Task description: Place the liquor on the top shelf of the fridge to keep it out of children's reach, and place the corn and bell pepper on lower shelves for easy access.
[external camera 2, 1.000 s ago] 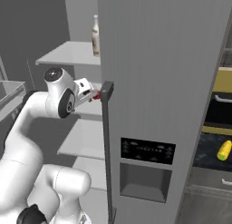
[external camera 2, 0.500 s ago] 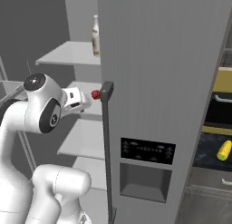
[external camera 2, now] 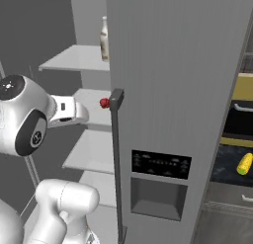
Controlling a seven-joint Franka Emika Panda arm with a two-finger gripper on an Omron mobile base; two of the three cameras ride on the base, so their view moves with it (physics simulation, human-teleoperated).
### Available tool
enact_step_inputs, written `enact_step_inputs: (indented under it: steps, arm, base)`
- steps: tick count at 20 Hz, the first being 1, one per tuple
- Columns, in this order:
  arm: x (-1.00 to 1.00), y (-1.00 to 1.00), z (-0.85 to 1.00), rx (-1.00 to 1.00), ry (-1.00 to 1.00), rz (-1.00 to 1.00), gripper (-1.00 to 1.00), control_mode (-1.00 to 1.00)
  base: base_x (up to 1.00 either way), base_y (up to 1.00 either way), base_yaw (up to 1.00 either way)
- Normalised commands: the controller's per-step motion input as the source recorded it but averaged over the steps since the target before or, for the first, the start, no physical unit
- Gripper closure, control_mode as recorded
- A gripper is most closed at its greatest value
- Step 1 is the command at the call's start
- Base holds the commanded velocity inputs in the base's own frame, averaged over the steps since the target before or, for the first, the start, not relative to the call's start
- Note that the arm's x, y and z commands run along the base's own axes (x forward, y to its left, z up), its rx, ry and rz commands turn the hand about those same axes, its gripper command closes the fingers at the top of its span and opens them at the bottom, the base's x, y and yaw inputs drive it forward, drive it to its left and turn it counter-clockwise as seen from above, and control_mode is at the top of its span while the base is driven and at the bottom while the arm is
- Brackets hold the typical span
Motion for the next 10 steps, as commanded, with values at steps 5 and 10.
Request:
enact_step_inputs:
  steps: [5,10]
  arm:
    - [-0.36,0.0,0.33,0.0,0.0,0.0,-1.0,-1.0]
    - [-0.01,0.0,0.16,0.0,0.0,0.0,-1.0,-1.0]
  base:
    - [0.0,0.0,0.0]
    - [0.0,0.0,0.0]
